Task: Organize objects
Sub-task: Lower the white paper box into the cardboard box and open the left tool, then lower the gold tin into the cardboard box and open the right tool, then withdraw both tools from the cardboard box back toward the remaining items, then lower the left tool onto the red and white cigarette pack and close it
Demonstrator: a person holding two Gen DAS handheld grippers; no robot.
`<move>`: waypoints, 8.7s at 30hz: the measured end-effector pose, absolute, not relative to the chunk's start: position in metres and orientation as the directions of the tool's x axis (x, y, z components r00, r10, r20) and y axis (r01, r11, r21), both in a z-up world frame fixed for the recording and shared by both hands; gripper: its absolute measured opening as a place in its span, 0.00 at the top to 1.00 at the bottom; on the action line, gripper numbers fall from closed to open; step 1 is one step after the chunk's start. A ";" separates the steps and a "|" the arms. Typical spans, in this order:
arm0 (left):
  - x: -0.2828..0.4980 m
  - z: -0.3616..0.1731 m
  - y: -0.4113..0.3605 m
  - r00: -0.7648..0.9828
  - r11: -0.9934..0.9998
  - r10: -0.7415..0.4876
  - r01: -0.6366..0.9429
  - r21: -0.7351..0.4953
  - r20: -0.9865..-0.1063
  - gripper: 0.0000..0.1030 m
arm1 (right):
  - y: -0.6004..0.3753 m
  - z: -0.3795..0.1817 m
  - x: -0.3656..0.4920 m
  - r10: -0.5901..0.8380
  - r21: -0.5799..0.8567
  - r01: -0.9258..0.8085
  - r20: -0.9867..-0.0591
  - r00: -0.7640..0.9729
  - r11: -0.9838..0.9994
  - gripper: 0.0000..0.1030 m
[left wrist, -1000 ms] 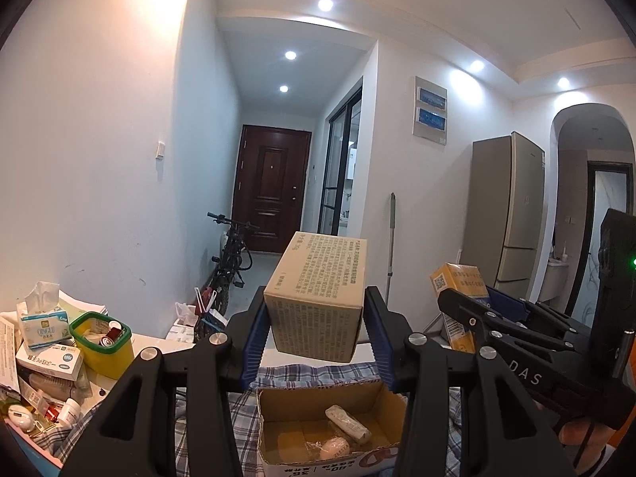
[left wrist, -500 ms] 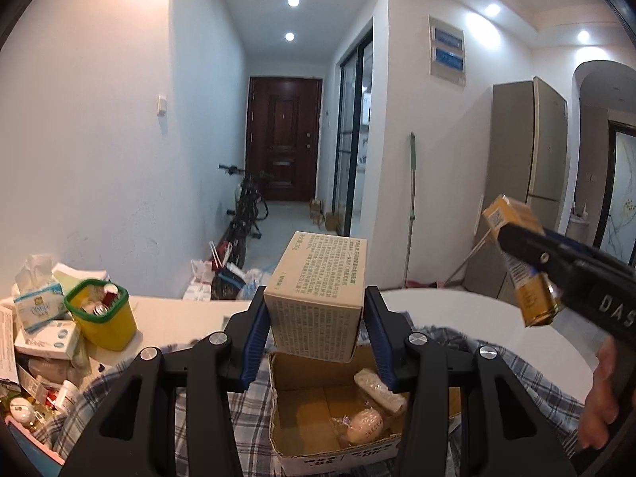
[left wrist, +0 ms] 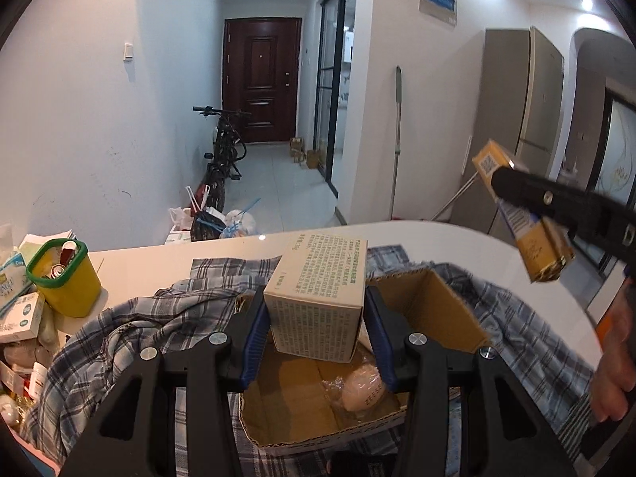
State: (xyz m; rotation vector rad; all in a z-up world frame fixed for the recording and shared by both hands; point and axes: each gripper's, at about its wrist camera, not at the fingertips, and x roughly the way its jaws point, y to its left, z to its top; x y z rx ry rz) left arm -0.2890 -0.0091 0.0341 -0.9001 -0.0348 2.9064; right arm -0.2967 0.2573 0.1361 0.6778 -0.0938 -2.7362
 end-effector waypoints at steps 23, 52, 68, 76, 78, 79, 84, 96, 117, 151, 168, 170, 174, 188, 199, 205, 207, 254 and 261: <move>-0.280 0.046 -0.030 -0.856 -0.996 0.013 0.032 -0.079 -0.516 0.17 | 0.236 0.111 -0.309 -0.313 0.100 0.310 -0.542 -0.780 -0.945 0.48; -0.278 0.052 -0.021 -0.866 -0.999 0.016 0.003 -0.038 -0.499 0.17 | 0.224 0.085 -0.324 -0.236 0.010 0.290 -0.608 -0.758 -0.957 0.33; -0.242 0.094 -0.024 -0.929 -1.000 0.000 0.010 -0.026 -0.370 0.17 | 0.242 0.131 -0.294 -0.220 0.002 0.247 -0.454 -0.863 -0.969 0.33; -0.212 0.120 -0.023 -0.965 -0.998 -0.054 0.049 0.027 -0.258 0.17 | 0.242 0.158 -0.263 -0.269 0.007 0.286 -0.361 -0.893 -0.958 0.33; -0.205 0.125 -0.023 -0.970 -0.998 -0.055 0.049 0.030 -0.238 0.17 | 0.241 0.162 -0.257 -0.272 0.001 0.290 -0.343 -0.899 -0.957 0.33; -0.201 0.127 -0.023 -0.972 -0.998 -0.055 0.050 0.028 -0.227 0.17 | 0.240 0.164 -0.255 -0.276 -0.001 0.293 -0.337 -0.900 -0.956 0.33; -0.190 0.130 -0.019 -0.982 -0.998 -0.056 0.055 0.008 -0.179 0.09 | 0.240 0.172 -0.247 -0.283 -0.005 0.299 -0.305 -0.909 -0.954 0.28; -0.166 0.143 -0.020 -0.993 -0.999 -0.042 0.045 -0.025 -0.109 0.00 | 0.245 0.180 -0.235 -0.300 0.004 0.309 -0.254 -0.920 -0.951 0.20; -0.123 0.168 -0.030 -1.000 -0.997 0.018 -0.017 -0.077 -0.006 0.00 | 0.247 0.197 -0.191 -0.285 -0.011 0.289 -0.125 -0.950 -0.957 0.00; -0.041 0.176 -0.027 -0.994 -0.990 0.113 -0.113 -0.083 0.000 0.00 | 0.267 0.236 -0.112 -0.244 -0.026 0.245 -0.022 -0.969 -0.969 0.00; -0.002 0.116 -0.037 -0.990 -0.991 0.110 -0.102 -0.085 -0.093 0.00 | 0.289 0.163 -0.067 -0.237 0.057 0.232 -0.103 -0.966 -0.971 0.00; -0.003 0.109 -0.034 -0.987 -0.992 0.115 -0.109 -0.061 -0.109 0.00 | 0.291 0.158 -0.069 -0.237 0.064 0.230 -0.125 -0.963 -0.971 0.00; -0.004 0.093 -0.030 -0.987 -0.995 0.093 -0.088 -0.044 -0.134 0.00 | 0.300 0.149 -0.070 -0.236 0.082 0.226 -0.153 -0.960 -0.971 0.00; -0.022 0.036 -0.038 -0.962 -0.997 0.058 -0.043 -0.059 -0.268 0.00 | 0.291 0.102 -0.072 -0.215 0.052 0.209 -0.259 -0.941 -0.977 0.00; -0.035 0.008 -0.042 -0.933 -0.995 0.069 -0.038 -0.092 -0.353 0.00 | 0.293 0.094 -0.081 -0.200 0.051 0.193 -0.288 -0.936 -0.980 0.00; -0.035 0.004 -0.047 -0.928 -0.995 0.055 -0.021 -0.096 -0.368 0.00 | 0.294 0.090 -0.083 -0.195 0.050 0.189 -0.294 -0.936 -0.981 0.00; -0.035 0.002 -0.049 -0.925 -0.996 0.048 -0.014 -0.091 -0.378 0.00 | 0.294 0.088 -0.084 -0.194 0.047 0.189 -0.300 -0.934 -0.981 0.00; -0.103 -0.069 -0.035 -0.676 -0.990 0.108 -0.142 -0.015 -0.729 0.07 | 0.285 0.029 -0.106 -0.222 0.064 0.216 -0.453 -0.864 -0.974 0.00; -0.105 -0.075 -0.045 -0.653 -0.983 0.182 -0.146 -0.113 -0.735 0.42 | 0.276 0.026 -0.106 -0.207 0.028 0.220 -0.468 -0.859 -0.975 0.00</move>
